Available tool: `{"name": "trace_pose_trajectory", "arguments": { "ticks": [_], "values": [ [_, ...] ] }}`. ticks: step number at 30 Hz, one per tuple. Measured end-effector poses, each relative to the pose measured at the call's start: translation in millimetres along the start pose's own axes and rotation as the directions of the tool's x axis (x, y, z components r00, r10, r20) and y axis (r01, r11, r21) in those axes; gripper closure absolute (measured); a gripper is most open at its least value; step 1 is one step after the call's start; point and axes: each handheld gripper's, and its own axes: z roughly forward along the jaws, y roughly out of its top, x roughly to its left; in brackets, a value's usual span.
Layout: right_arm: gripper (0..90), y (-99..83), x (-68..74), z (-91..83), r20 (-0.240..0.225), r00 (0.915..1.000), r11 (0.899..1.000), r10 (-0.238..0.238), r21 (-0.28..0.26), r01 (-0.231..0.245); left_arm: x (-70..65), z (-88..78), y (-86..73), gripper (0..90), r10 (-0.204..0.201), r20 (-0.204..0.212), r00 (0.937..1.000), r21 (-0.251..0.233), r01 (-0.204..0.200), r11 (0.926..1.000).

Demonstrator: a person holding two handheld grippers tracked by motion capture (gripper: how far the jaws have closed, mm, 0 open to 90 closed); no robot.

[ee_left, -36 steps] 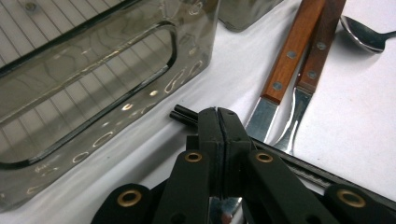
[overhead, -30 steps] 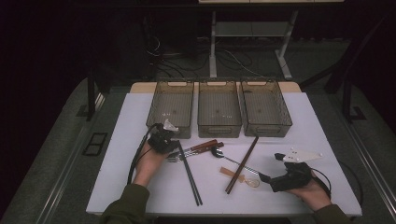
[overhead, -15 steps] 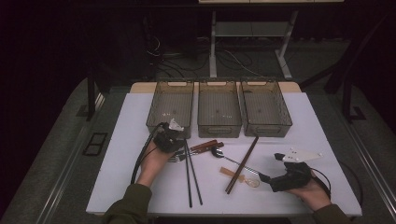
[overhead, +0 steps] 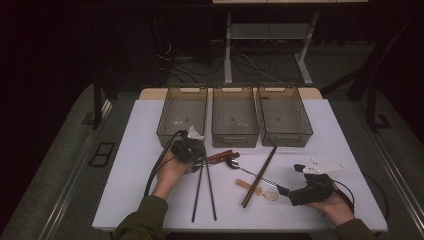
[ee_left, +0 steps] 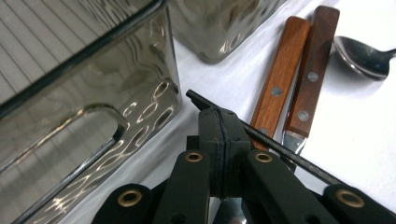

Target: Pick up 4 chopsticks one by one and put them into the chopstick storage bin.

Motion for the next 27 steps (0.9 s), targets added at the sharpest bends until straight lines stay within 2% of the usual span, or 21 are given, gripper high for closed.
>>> {"name": "trace_pose_trajectory", "arguments": {
  "ticks": [10, 14, 16, 20, 22, 24, 27],
  "values": [
    [1.2, 0.0, -0.2, -0.3, 0.0, 1.0, 1.0, -0.001, -0.002, 0.001, -1.3, -1.6, 0.5, 88.7, 0.004, -0.008, 1.0, -0.004, -0.004, 1.0],
    [1.2, 0.0, -0.4, -0.7, -0.001, 1.0, 1.0, -0.001, -0.002, 0.001, -4.3, -12.7, -0.9, 88.2, 0.002, -0.014, 0.9999, -0.025, -0.002, 0.9997],
    [1.2, 0.0, -0.4, -0.7, -0.002, 1.0, 1.0, -0.001, -0.002, 0.001, -8.3, -19.6, -2.4, 88.0, 0.021, -0.003, 0.9998, -0.031, -0.021, 0.9993],
    [1.2, 0.0, -0.4, -0.7, -0.002, 1.0, 1.0, -0.001, -0.002, 0.001, -27.8, -28.6, -7.2, 88.1, 0.045, 0.049, 0.9978, -0.037, -0.043, 0.9984],
    [1.2, 0.0, -0.2, -0.8, -0.002, 1.0, 1.0, -0.001, -0.002, 0.001, -40.8, -30.2, -10.0, 88.2, 0.058, 0.099, 0.9934, -0.043, -0.054, 0.9976],
    [1.2, 0.0, 0.0, -0.8, -0.002, 1.0, 1.0, -0.001, -0.002, 0.001, -54.7, -30.8, -12.9, 88.2, 0.079, 0.142, 0.9867, -0.043, -0.074, 0.9964],
    [1.2, 0.0, -0.2, -0.6, -0.001, 1.0, 1.0, 0.0, -0.001, 0.0, -75.1, -30.0, -17.7, 88.3, 0.106, 0.203, 0.9735, -0.034, -0.101, 0.9943]
  ]
}}
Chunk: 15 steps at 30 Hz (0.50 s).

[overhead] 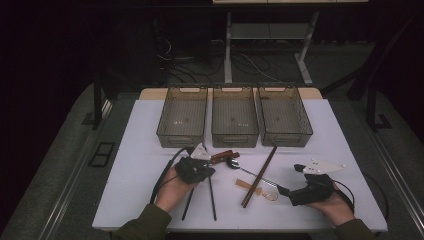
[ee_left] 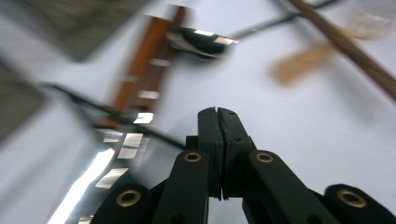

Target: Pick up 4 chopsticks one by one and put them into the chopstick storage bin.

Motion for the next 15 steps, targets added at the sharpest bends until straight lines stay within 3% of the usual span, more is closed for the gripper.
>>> {"name": "trace_pose_trajectory", "arguments": {
  "ticks": [3, 4, 6, 12, 13, 15],
  "values": [
    [1.2, 0.0, -0.1, -0.1, 0.0, 1.0, 1.0, 0.0, -0.001, 0.0, -13.4, 2.0, -3.6, 88.5, 0.033, 0.03, 0.999, 0.018, -0.033, 0.9993],
    [1.2, 0.0, -0.1, -0.1, 0.0, 1.0, 1.0, 0.0, -0.002, 0.0, -16.7, 2.2, -5.2, 88.6, 0.024, 0.035, 0.9991, 0.021, -0.025, 0.9995],
    [1.2, 0.0, -0.1, -0.1, 0.0, 1.0, 1.0, 0.0, -0.003, 0.0, -18.1, 1.8, -7.7, 88.6, 0.039, 0.052, 0.9979, 0.027, -0.04, 0.9988],
    [1.2, 0.0, 0.0, -0.2, 0.0, 1.0, 1.0, 0.0, -0.002, 0.0, -29.7, 3.6, -14.1, 88.6, 0.018, 0.102, 0.9947, 0.05, -0.023, 0.9985],
    [1.2, 0.0, -0.1, -0.2, 0.0, 1.0, 1.0, 0.0, -0.003, 0.0, -29.4, 3.7, -14.1, 88.6, 0.048, 0.103, 0.9935, 0.053, -0.053, 0.9972],
    [1.2, 0.0, -0.1, -0.3, 0.001, 1.0, 1.0, 0.0, -0.004, 0.0, -32.0, 3.9, -15.3, 88.9, 0.047, 0.109, 0.9929, 0.055, -0.053, 0.997]
  ]
}}
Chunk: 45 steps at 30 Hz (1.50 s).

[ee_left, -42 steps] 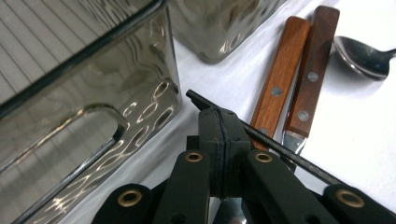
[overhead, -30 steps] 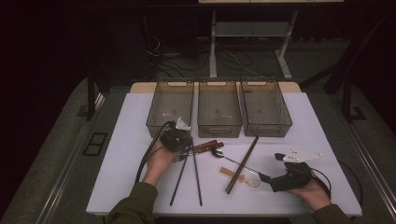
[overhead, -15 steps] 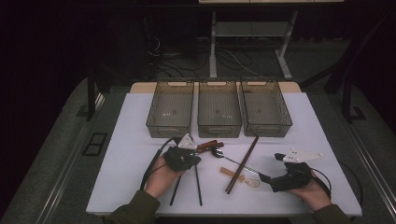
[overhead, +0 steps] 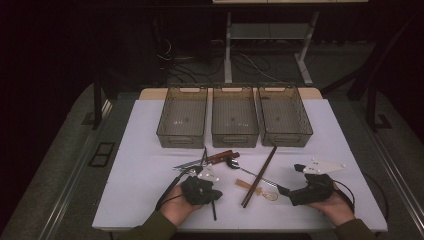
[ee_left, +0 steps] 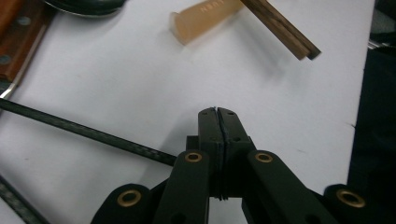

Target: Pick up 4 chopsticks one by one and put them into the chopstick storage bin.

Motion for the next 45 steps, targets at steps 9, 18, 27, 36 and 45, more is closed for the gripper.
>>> {"name": "trace_pose_trajectory", "arguments": {
  "ticks": [9, 18, 27, 36, 45],
  "values": [
    [1.2, -0.1, 0.2, -0.1, 0.0, 1.0, 1.0, -0.001, 0.0, 0.001, -6.1, -4.3, -6.2, 88.9, 0.014, -0.003, 0.9999, 0.029, -0.014, 0.9995],
    [1.2, 0.0, 0.2, 0.1, 0.0, 1.0, 1.0, 0.0, 0.001, 0.0, -5.2, -12.0, -14.5, 88.9, -0.003, -0.006, 1.0, 0.052, 0.004, 0.9986],
    [1.2, 0.0, 0.2, 0.0, 0.0, 1.0, 1.0, 0.0, 0.001, 0.0, -3.8, -18.4, -21.3, 88.9, 0.008, -0.01, 0.9999, 0.075, -0.007, 0.9971],
    [1.2, 0.1, 0.2, 0.1, 0.001, 1.0, 1.0, 0.0, 0.001, 0.0, -5.1, -24.2, -27.7, 88.9, 0.004, -0.017, 0.9998, 0.086, -0.002, 0.9963],
    [1.2, 0.1, 0.3, 0.1, 0.002, 1.0, 1.0, 0.0, 0.002, 0.0, -5.8, -30.5, -34.7, 88.9, -0.002, -0.033, 0.9994, 0.091, 0.005, 0.9958]
  ]
}}
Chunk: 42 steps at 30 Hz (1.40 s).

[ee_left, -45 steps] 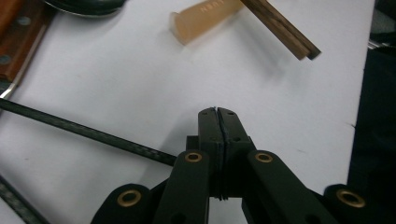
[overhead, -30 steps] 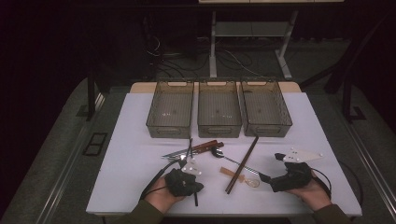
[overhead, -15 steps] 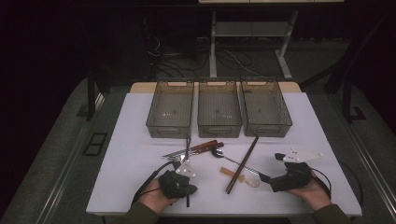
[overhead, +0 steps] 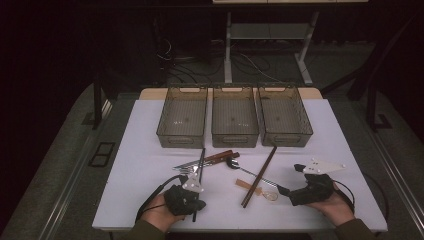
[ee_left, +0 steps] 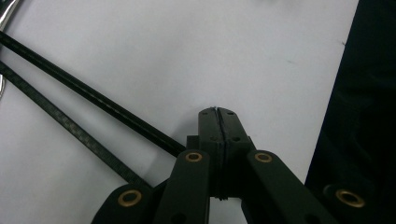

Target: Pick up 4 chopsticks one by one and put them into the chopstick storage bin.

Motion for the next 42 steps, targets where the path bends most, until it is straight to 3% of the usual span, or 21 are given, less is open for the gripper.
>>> {"name": "trace_pose_trajectory", "arguments": {
  "ticks": [15, 20, 23, 26, 29, 36, 39, 41, 42],
  "values": [
    [1.2, 0.1, -0.1, 0.0, 0.0, 1.0, 1.0, -0.002, -0.001, 0.002, 4.8, -12.1, -13.8, 88.9, -0.026, -0.056, 0.9981, 0.015, 0.027, 0.9995],
    [1.2, 0.2, 0.5, 0.6, 0.0, 1.0, 1.0, 0.0, 0.0, 0.0, 8.1, -15.3, -9.3, 85.7, -0.047, -0.081, 0.9956, -0.02, 0.046, 0.9988],
    [1.2, 0.2, 0.6, 0.9, 0.001, 1.0, 1.0, -0.002, 0.0, 0.002, 17.5, -20.4, 0.6, 80.1, -0.086, -0.125, 0.9885, -0.072, 0.078, 0.9943],
    [1.2, 0.4, 0.6, 1.2, 0.001, 1.0, 1.0, -0.003, 0.002, 0.003, 34.8, -23.0, 12.3, 73.5, -0.137, -0.166, 0.9766, -0.132, 0.116, 0.9845],
    [1.2, 0.4, 0.6, 1.4, 0.001, 1.0, 1.0, -0.004, 0.003, 0.004, 55.9, -20.5, 23.3, 67.8, -0.201, -0.184, 0.9621, -0.179, 0.168, 0.9693],
    [1.2, 0.2, 0.0, 1.0, 0.001, 1.0, 1.0, 0.0, 0.002, 0.0, 96.5, -4.1, 41.6, 65.9, -0.279, -0.222, 0.9343, -0.214, 0.233, 0.9488],
    [1.2, 0.2, -0.1, 1.2, 0.0, 1.0, 1.0, -0.001, 0.003, 0.001, 105.8, 2.8, 46.8, 66.3, -0.298, -0.232, 0.9259, -0.21, 0.252, 0.9447],
    [1.2, 0.2, 0.1, 1.1, -0.001, 1.0, 1.0, -0.001, 0.002, 0.001, 109.9, 7.5, 49.6, 66.4, -0.318, -0.226, 0.9209, -0.22, 0.27, 0.9374],
    [1.2, 0.2, 0.1, 1.0, -0.001, 1.0, 1.0, -0.001, 0.001, 0.001, 111.8, 9.6, 51.2, 66.6, -0.313, -0.232, 0.9209, -0.209, 0.267, 0.9406]
  ]
}}
